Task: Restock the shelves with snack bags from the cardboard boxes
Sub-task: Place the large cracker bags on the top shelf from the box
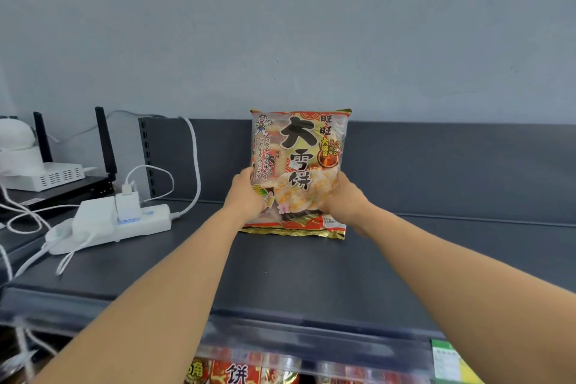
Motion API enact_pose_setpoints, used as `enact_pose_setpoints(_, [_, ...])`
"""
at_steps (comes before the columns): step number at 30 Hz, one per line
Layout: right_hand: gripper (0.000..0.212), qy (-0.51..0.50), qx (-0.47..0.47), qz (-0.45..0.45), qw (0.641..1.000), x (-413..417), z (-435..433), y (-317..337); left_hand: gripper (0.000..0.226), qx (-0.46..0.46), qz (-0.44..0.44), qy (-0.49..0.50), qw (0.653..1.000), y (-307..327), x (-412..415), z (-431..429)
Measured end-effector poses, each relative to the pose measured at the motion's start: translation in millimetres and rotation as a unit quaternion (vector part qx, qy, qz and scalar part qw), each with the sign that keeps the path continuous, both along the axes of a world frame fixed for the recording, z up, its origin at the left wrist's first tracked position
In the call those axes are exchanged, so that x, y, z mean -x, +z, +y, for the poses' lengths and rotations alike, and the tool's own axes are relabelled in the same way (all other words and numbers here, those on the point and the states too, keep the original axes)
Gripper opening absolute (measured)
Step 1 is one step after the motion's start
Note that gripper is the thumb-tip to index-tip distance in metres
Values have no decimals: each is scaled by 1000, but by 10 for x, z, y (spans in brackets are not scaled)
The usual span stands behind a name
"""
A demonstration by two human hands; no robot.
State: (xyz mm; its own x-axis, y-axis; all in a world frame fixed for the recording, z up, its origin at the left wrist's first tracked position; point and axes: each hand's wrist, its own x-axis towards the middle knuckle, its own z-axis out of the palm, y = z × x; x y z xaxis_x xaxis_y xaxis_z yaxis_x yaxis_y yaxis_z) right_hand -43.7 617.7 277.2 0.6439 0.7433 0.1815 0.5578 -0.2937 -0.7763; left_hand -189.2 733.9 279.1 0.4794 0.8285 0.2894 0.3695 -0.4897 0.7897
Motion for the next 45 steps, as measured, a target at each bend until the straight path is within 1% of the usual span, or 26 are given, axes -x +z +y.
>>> enact_pose_setpoints(3, [50,-11,-5,-24,1000,22,-69,-28,62,-15,16,28,999,-43,19,-17])
enact_pose_setpoints(6, [45,-50,-5,-54,997,83,-169,-56,60,-15,27,51,998,-61,53,-52])
enact_pose_setpoints(9, [39,-42,4,-65,997,160,-276,-106,62,-22,55,59,996,-63,96,-107])
enact_pose_setpoints(13, [48,-17,53,-53,997,250,-359,-142,76,9,108,36,993,-75,145,-174])
enact_pose_setpoints(15, [51,-8,67,-55,996,290,-383,-140,83,7,123,39,992,-59,175,-215])
enact_pose_setpoints(16, [51,-7,68,-60,996,303,-395,-133,83,0,124,50,991,-40,193,-235])
enact_pose_setpoints(18, [52,-8,69,-71,995,338,-440,-104,74,-20,115,70,991,6,224,-293])
enact_pose_setpoints(21, [44,-7,54,-80,995,396,-556,-41,55,-64,84,62,992,86,242,-455])
enact_pose_setpoints(24, [42,6,57,-123,991,469,-808,47,51,-110,65,0,992,153,210,-753])
enact_pose_setpoints(27, [41,5,78,-210,974,467,-1215,91,46,-161,60,-90,981,166,130,-1194])
enact_pose_setpoints(30, [41,-27,105,-295,949,363,-1774,47,42,-206,67,-190,958,90,15,-1723])
enact_pose_setpoints(33, [41,-75,125,-326,934,232,-2529,-44,39,-230,66,-277,931,-30,-109,-2353])
enact_pose_setpoints(38, [38,-194,125,-324,918,27,-4083,-274,35,-230,63,-421,875,-253,-473,-3579])
enact_pose_setpoints(42, [35,-296,170,-263,902,-185,-5395,-590,33,-198,96,-523,823,-582,-930,-4708])
enact_pose_setpoints(45, [33,-322,246,-185,895,-414,-6321,-943,34,-148,142,-585,785,-933,-1324,-5583])
